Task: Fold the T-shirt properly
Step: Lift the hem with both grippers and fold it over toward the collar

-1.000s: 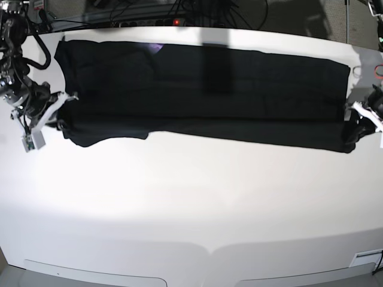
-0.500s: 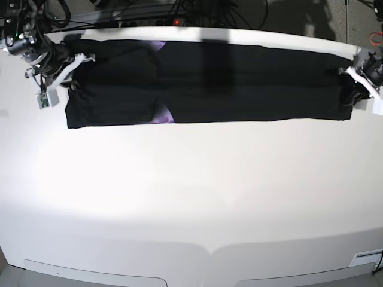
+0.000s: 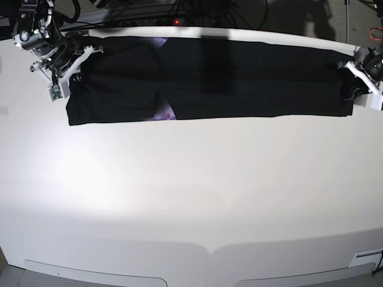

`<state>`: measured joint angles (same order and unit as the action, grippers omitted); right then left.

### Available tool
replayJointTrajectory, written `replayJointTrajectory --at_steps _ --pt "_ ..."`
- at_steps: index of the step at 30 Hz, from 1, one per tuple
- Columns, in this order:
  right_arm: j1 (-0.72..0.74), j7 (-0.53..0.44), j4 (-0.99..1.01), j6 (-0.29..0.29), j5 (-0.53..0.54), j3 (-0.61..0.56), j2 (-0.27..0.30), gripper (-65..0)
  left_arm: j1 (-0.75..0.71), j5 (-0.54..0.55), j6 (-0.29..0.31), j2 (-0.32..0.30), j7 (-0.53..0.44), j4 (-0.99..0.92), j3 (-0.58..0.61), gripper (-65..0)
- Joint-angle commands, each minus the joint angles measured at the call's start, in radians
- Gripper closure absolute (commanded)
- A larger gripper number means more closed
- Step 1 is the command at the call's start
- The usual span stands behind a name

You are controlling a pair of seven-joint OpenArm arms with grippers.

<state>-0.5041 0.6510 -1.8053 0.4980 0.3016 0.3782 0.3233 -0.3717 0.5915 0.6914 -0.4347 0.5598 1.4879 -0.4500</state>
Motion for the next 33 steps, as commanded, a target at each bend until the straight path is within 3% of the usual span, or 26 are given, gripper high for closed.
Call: replayJointTrajectory --at_steps 1,4,7,9,17,19,21,25,33 --pt "0.000 -0.015 -0.011 0.000 -0.011 0.009 0.012 0.0 0.000 0.010 0.004 -0.021 -0.021 0.017 -0.008 0.0" --pt "0.000 -0.015 -0.011 0.000 -0.011 0.009 0.012 -13.1 0.000 0.009 0.004 -0.021 -0.006 0.017 -0.008 -2.9" --pt "0.005 -0.015 -0.011 0.000 -0.010 0.009 0.012 -18.9 0.000 -0.033 -0.006 -0.020 -0.008 0.017 -0.008 -20.9" --pt "0.009 -0.017 -0.011 -0.001 -0.010 0.009 0.012 -18.9 0.000 -0.056 -0.060 -0.020 -0.008 0.013 -0.008 -26.4" --pt "0.025 -0.019 -0.011 -0.001 -0.007 0.009 0.012 -18.9 0.037 -0.060 -0.070 -0.020 -0.059 -0.115 -0.008 -26.6" --pt "0.025 -0.019 -0.011 -0.002 -0.007 0.009 0.013 -18.9 0.056 -0.058 -0.041 -0.020 -0.055 -0.168 -0.008 -26.6" --pt "0.025 -0.019 -0.012 -0.001 -0.007 0.009 0.013 -18.9 0.079 -0.014 0.007 -0.020 -0.007 -0.226 -0.008 -26.5" --pt "0.039 -0.018 -0.012 -0.001 -0.007 0.009 0.012 -18.9 0.133 0.129 0.007 -0.020 0.157 -0.324 -0.008 -26.4" --pt "0.112 -0.014 -0.012 -0.002 -0.007 0.009 0.012 -18.9 0.154 0.260 0.007 -0.020 0.300 -0.355 -0.006 -19.9"
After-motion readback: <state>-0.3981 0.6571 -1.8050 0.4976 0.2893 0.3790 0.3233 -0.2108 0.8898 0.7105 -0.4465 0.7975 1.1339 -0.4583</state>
